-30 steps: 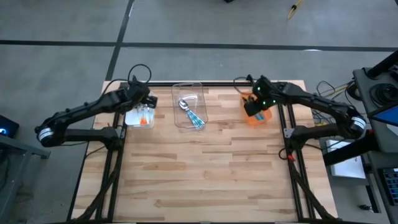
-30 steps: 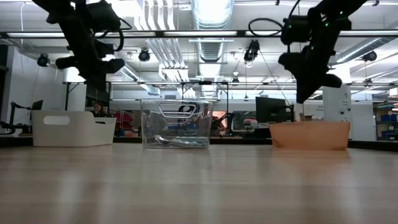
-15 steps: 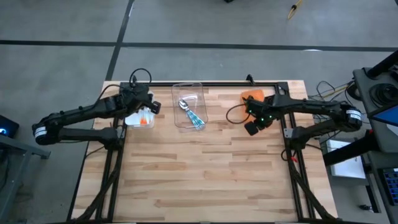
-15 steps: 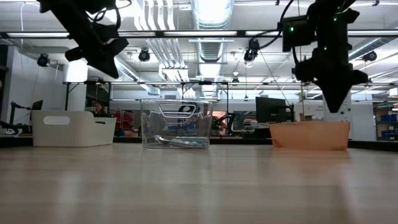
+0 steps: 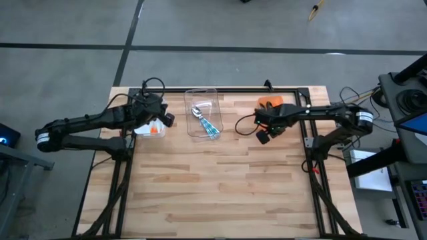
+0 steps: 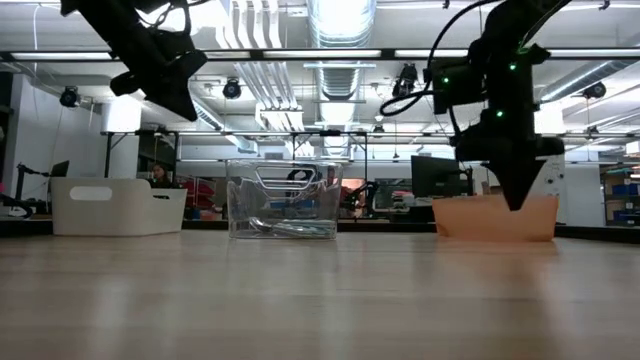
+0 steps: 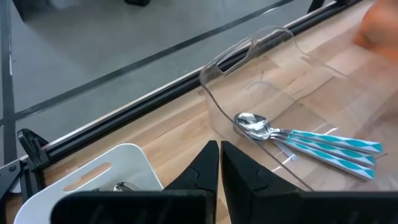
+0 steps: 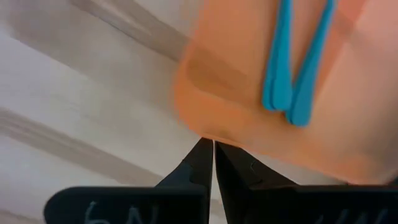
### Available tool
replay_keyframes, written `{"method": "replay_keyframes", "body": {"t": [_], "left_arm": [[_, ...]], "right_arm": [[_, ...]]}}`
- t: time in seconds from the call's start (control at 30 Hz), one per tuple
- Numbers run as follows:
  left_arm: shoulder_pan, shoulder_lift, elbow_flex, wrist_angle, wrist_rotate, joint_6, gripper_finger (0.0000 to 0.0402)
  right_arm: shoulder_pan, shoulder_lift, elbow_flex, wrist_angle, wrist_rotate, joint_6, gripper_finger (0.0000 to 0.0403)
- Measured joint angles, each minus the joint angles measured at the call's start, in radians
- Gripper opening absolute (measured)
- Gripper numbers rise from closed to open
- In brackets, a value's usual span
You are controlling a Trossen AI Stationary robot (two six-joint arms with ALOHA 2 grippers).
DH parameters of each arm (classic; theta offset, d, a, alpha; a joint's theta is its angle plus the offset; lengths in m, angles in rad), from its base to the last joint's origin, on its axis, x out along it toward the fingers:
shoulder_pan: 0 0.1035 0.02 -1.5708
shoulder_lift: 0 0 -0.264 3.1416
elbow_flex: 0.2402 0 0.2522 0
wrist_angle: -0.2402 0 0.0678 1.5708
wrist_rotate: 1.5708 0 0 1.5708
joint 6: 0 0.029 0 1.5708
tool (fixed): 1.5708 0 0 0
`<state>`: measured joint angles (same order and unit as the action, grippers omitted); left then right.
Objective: Sort silverware by color (type)
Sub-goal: Return to Home Position
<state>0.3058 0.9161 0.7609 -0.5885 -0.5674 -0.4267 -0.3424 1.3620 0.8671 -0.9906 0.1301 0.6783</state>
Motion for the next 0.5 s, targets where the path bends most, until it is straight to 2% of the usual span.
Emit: {"method": "replay_keyframes", "body": {"t": [0.3, 0.5], "left_arm": [[0.0, 0.0, 0.0, 0.031, -0.002, 0.027, 0.0], [0.0, 0.0, 0.0, 0.032, -0.011, 0.028, 0.0]], "right_arm": [[0.0, 0.033, 0.001, 0.181, 0.008, -0.043, 0.0009], [0.0, 0.016, 0.001, 0.195, 0.046, -0.06, 0.0009]]}}
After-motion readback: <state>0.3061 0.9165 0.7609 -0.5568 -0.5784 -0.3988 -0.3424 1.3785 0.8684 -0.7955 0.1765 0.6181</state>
